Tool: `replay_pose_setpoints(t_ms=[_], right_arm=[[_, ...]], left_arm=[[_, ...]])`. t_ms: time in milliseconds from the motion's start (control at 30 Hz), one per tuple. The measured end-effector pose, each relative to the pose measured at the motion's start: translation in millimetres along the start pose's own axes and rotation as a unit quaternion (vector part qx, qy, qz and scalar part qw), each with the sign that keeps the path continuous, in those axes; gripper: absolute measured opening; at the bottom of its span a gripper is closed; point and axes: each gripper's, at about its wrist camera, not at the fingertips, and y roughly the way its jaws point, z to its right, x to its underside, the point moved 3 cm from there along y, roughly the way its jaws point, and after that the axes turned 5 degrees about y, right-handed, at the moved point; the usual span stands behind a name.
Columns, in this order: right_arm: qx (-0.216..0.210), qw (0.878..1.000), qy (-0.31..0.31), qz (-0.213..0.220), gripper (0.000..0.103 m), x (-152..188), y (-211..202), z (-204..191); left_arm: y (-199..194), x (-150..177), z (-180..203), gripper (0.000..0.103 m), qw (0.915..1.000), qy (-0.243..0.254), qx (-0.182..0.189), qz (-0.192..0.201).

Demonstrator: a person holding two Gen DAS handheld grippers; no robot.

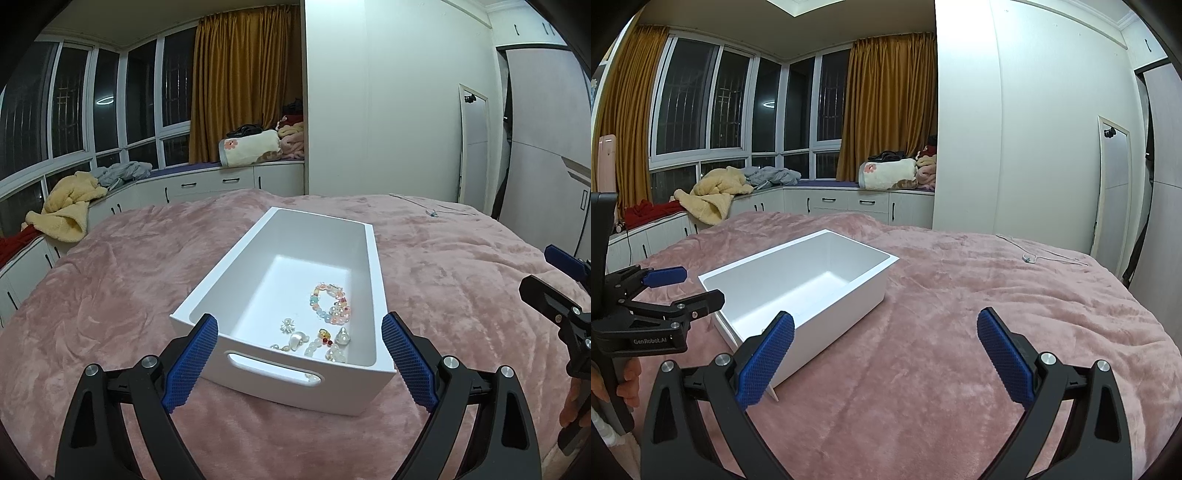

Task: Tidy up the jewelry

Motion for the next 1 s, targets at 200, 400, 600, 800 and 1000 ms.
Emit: replay_pose_setpoints(t_ms=[200, 400, 600, 800, 1000], right_arm=[[0.001, 1.0, 0.0, -0.001, 0.098, -1, 1, -1], [0.001, 1.0, 0.001, -0.005, 0.098, 0, 3, -3], [0.007, 1.0, 0.0, -0.016, 0.098, 4, 7, -5], [0.009, 1.0, -0.001, -0.017, 0.098, 3, 9, -6], [0.018, 1.0, -0.004, -0.025, 0.098, -6, 7, -11]], left_arm=[[-2, 0, -3, 0.092, 0.9999, -0.008, 0.001, 0.009], [-3, -1, -3, 0.092, 0.9999, -0.008, 0.003, 0.012], [-3, -1, -4, 0.092, 0.9999, -0.009, 0.003, 0.013], [-4, -3, -5, 0.092, 0.9998, -0.008, 0.002, 0.016], [-8, -8, -7, 0.092, 0.9998, -0.005, 0.003, 0.02]])
